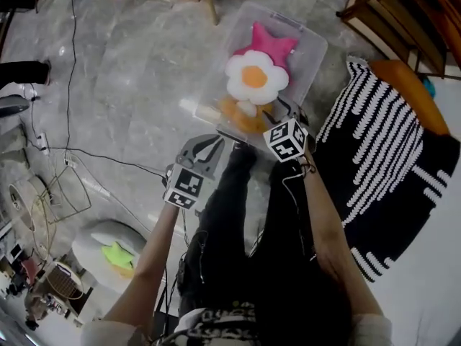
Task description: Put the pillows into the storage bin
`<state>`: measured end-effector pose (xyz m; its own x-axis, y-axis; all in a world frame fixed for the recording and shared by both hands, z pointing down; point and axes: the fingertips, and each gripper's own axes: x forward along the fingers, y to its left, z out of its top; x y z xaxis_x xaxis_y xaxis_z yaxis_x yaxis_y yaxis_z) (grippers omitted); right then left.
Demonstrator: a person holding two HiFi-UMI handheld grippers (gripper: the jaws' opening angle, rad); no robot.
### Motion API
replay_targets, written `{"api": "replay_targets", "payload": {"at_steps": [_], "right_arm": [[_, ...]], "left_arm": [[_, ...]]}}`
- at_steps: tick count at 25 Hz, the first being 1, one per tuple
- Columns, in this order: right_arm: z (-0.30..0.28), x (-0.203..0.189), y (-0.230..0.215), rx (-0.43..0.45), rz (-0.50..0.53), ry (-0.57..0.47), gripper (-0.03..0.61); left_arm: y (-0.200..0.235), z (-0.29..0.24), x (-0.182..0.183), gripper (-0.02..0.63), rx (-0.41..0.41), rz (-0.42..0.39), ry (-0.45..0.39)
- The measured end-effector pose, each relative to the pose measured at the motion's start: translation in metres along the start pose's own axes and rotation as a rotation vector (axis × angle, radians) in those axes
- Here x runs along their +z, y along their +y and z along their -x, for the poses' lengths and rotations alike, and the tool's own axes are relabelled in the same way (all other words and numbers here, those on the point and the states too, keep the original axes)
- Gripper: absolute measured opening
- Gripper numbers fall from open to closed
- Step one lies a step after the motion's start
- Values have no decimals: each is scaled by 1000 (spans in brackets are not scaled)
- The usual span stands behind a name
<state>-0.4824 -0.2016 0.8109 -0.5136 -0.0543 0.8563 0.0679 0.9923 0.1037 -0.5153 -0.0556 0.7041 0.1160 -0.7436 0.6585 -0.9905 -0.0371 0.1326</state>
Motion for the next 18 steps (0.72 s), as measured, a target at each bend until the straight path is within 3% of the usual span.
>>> {"api": "replay_targets", "payload": {"at_steps": [5,10,18], "right_arm": [[84,0,-8,-56,-206,-92,247],[177,2,-11,-150,-373,-209,242],[314,-4,-13,-340,-552,-345,235]], "left_arm": [[-20,4,41,25,-85,-71,-14],[-54,16,92,25,-187,-221,-25],[-126,17,174,25,-324,-401,-73]]}}
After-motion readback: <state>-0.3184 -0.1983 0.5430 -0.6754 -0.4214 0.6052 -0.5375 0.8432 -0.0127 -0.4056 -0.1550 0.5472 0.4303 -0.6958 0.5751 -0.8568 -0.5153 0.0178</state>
